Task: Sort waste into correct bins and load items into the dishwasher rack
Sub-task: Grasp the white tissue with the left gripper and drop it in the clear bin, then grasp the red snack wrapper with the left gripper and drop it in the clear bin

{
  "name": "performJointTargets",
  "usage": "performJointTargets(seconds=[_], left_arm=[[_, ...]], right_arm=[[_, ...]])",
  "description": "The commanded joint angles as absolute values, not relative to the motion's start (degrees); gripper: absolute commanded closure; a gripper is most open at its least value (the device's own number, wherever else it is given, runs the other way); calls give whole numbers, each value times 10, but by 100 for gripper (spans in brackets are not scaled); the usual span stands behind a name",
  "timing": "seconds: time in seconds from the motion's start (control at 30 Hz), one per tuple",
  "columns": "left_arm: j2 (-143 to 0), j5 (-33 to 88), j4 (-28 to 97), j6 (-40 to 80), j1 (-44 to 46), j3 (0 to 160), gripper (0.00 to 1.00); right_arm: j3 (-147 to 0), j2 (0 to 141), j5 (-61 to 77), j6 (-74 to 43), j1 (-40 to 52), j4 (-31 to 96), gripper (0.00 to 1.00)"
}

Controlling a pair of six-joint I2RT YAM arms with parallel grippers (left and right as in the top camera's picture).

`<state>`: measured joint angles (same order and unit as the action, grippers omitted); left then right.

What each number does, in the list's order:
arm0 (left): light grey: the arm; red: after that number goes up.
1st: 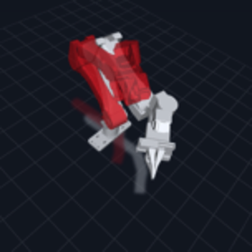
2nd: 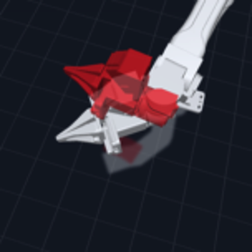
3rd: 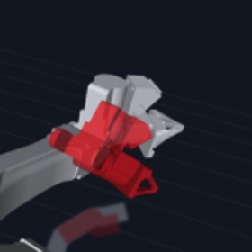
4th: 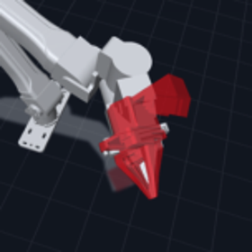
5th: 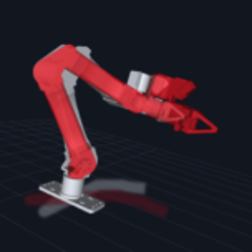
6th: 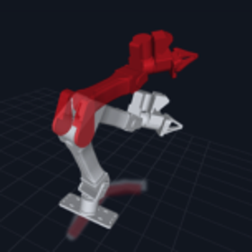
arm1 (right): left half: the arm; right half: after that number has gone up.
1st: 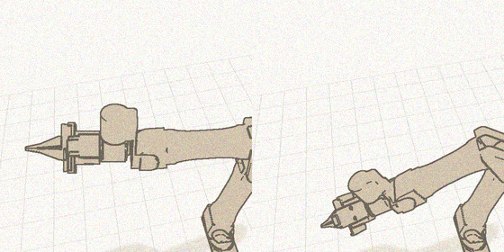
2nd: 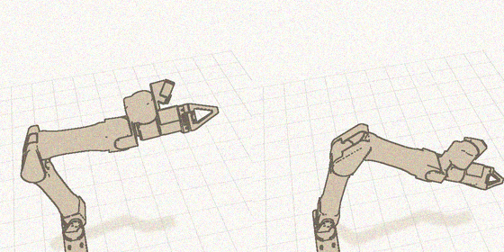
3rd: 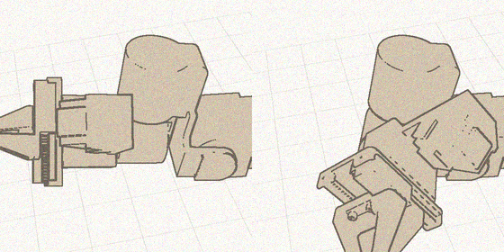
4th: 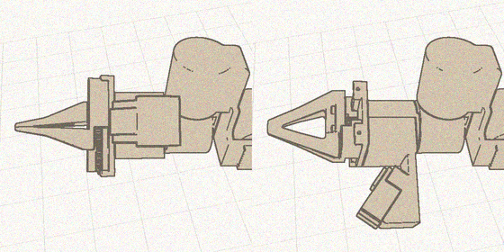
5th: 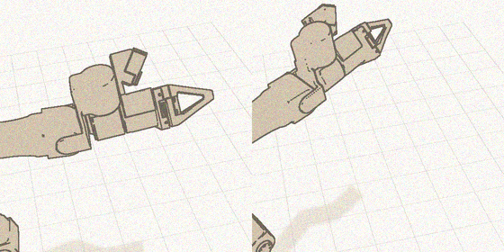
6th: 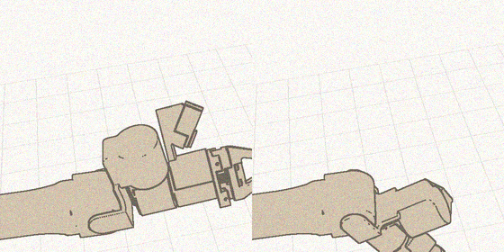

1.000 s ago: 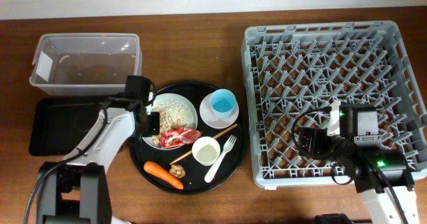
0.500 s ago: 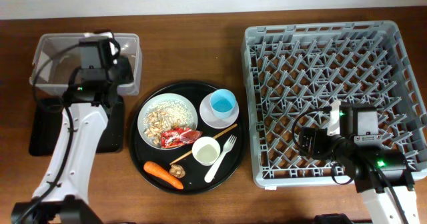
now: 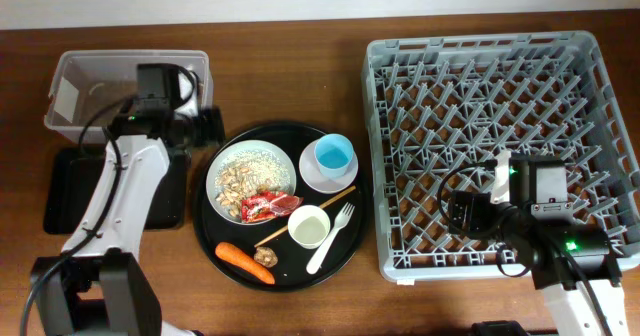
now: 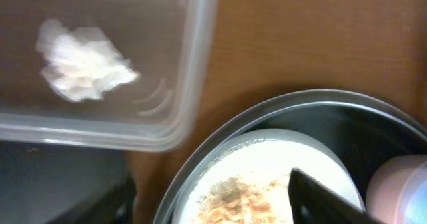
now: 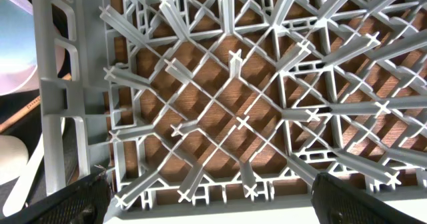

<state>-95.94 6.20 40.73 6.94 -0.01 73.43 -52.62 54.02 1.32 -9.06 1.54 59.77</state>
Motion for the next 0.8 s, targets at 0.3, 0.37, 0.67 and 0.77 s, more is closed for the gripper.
performJointTargets(seconds=[0.3,0.37,0.67,0.77], left_arm=[[-948,70,532,68,191,604,31],[-949,70,515,67,205,602,31],[-981,-16,461,68,260,600,34],[-981,-63,433,68,260,600,36]], right_arm=[[-537,538,6,-93,19,599,1],[-537,538,6,-93,18,603,1],[-537,538,6,-93,19,602,1],[-537,538,6,-93,18,602,1]])
